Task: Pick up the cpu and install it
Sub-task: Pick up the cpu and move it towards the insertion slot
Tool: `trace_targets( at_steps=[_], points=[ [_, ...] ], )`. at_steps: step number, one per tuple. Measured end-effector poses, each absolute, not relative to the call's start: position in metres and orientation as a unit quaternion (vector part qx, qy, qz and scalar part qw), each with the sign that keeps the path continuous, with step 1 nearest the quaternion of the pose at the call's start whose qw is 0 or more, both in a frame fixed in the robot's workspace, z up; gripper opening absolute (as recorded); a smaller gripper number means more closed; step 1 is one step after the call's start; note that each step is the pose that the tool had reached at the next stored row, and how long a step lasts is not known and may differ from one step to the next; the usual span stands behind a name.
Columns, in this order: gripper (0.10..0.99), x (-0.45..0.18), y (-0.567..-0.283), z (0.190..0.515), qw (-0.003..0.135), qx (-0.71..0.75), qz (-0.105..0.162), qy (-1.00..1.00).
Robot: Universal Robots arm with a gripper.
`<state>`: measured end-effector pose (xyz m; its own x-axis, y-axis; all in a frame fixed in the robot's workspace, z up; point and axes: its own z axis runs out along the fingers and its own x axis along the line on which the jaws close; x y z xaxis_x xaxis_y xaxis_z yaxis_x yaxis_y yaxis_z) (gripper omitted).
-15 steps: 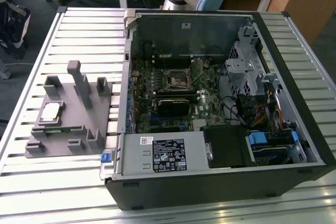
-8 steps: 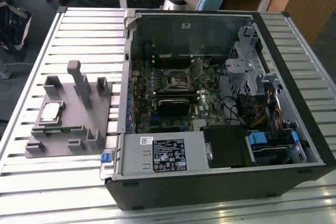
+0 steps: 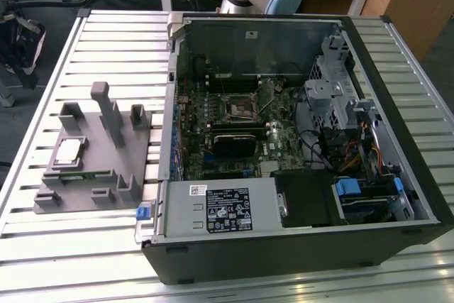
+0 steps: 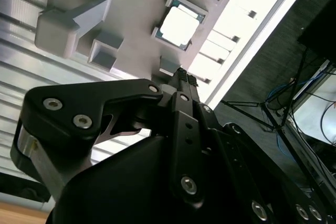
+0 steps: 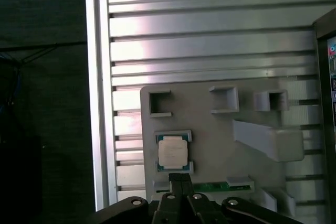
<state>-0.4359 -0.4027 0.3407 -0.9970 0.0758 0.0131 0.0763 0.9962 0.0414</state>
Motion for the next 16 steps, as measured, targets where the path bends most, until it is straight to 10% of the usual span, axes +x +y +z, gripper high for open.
trace_targets(
  at_steps=[16],
  points=[
    [0.698, -0.436, -0.408, 0.315, 0.018, -0.033, -0.021, -0.999]
  ],
)
